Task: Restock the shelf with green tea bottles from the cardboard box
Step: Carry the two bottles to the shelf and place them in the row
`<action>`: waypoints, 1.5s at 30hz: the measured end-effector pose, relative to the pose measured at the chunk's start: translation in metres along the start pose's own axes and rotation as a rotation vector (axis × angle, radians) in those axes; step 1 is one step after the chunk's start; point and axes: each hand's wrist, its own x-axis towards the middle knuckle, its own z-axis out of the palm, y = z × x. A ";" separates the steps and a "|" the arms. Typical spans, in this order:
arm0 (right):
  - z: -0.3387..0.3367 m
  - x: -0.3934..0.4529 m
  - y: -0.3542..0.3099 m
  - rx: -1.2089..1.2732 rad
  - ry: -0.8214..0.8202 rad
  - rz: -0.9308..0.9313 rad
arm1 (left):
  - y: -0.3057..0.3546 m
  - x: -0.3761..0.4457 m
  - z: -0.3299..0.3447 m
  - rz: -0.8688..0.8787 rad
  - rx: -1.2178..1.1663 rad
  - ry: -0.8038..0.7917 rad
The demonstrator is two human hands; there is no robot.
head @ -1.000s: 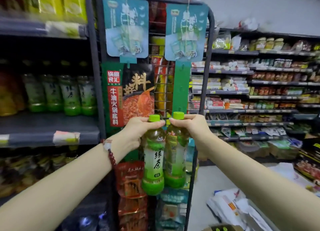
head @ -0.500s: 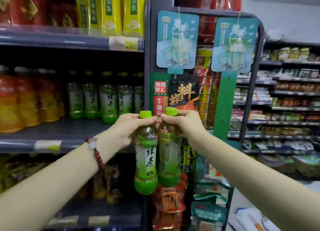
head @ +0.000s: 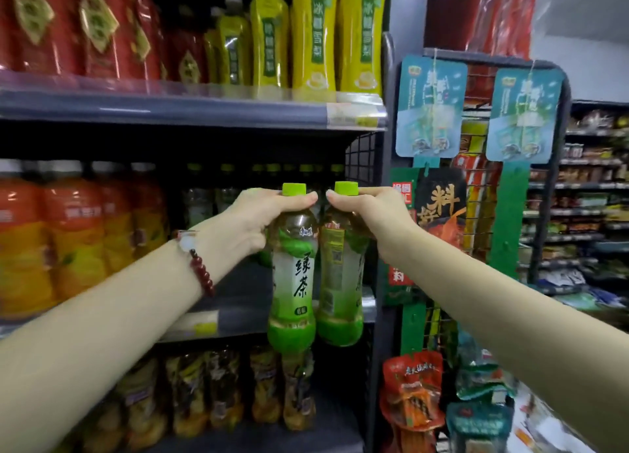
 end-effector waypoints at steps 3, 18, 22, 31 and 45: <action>0.022 0.008 -0.009 0.017 -0.005 -0.042 | 0.014 -0.004 -0.020 0.057 -0.015 0.035; 0.098 0.041 -0.014 0.086 -0.079 -0.150 | 0.035 -0.001 -0.085 0.239 -0.022 0.202; 0.101 0.046 -0.010 0.012 -0.082 -0.191 | 0.026 0.004 -0.090 0.285 -0.022 0.209; 0.095 0.029 0.018 -0.081 -0.262 -0.164 | -0.025 0.007 -0.102 0.414 0.146 0.096; 0.078 0.022 0.070 -0.091 -0.347 -0.048 | -0.058 -0.005 -0.121 0.233 0.493 0.078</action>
